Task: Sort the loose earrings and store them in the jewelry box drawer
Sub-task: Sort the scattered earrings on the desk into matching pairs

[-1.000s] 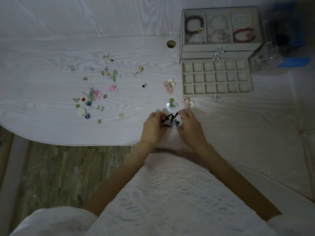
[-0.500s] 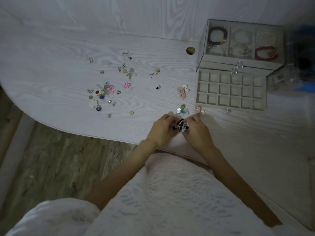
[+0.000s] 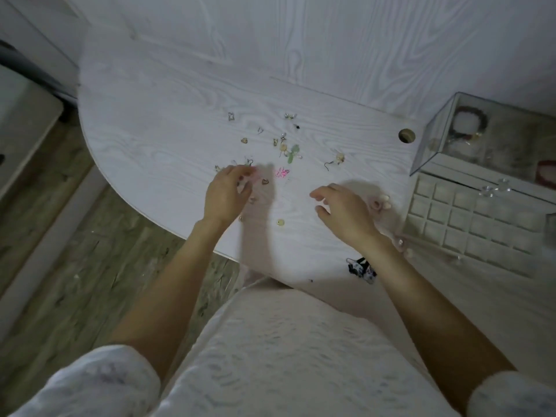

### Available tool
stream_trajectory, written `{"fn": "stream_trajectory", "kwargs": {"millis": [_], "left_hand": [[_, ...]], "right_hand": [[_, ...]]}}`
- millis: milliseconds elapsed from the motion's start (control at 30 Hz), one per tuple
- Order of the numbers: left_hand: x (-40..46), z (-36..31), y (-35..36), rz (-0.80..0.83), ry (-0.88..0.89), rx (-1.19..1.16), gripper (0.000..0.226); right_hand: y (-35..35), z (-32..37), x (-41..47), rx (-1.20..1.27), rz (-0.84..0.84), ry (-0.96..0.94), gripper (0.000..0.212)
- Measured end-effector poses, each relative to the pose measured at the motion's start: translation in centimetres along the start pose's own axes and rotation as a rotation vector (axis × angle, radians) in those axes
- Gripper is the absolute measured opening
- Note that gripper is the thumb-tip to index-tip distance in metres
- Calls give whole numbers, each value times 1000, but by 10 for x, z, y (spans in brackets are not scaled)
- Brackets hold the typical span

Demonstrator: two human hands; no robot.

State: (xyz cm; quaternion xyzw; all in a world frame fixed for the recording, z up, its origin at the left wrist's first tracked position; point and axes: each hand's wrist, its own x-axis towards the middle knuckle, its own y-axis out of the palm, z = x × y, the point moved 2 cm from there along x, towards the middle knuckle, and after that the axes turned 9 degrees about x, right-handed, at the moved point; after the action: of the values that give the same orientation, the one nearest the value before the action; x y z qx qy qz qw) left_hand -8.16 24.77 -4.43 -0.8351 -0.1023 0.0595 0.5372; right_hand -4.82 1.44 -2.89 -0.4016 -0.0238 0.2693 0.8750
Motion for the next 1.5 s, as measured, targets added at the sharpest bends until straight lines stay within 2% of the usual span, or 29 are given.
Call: {"fn": "stream_trajectory", "kwargs": {"millis": [100,200,367,467,567,733,867,967,1067,1200,1300,1367,1500], "left_hand": [[31,14,3,15,11,97,33],[52,19,12,95,118,174,36],[63,21,23,150,239,285,17],[70,23,21,163,274,295,11],[73,26,21,162,296,289,12],[65,26,22,138,287,237,6],[49,0,14,90,210,-14,8],[28,-38,25,223,188,-202,10],[12,-68,48,387,143,-294,9],[3,-91,68,480,93,-274,11],[-2,-101,74,465,92,-229,27],[-4,-104,77,419,157,-158,38],[-10,-98,84,422,176,-49,51]], "right_hand": [[18,15,40,-35,-23,-39,31],[32,24,72,-98,-36,-62,37],[44,30,106,-255,25,-94,34],[50,29,104,-343,92,-88,31],[57,22,95,-348,80,-77,26],[61,9,63,-253,-63,-124,13],[57,-12,23,-151,-139,-33,8],[47,-29,-3,-133,-233,78,7],[32,-43,-18,-84,-283,212,6],[21,-59,-31,-79,-331,326,5],[17,-61,-34,-63,-367,367,7],[17,-59,-34,-54,-387,372,10],[22,-59,-34,-73,-352,380,17]]}}
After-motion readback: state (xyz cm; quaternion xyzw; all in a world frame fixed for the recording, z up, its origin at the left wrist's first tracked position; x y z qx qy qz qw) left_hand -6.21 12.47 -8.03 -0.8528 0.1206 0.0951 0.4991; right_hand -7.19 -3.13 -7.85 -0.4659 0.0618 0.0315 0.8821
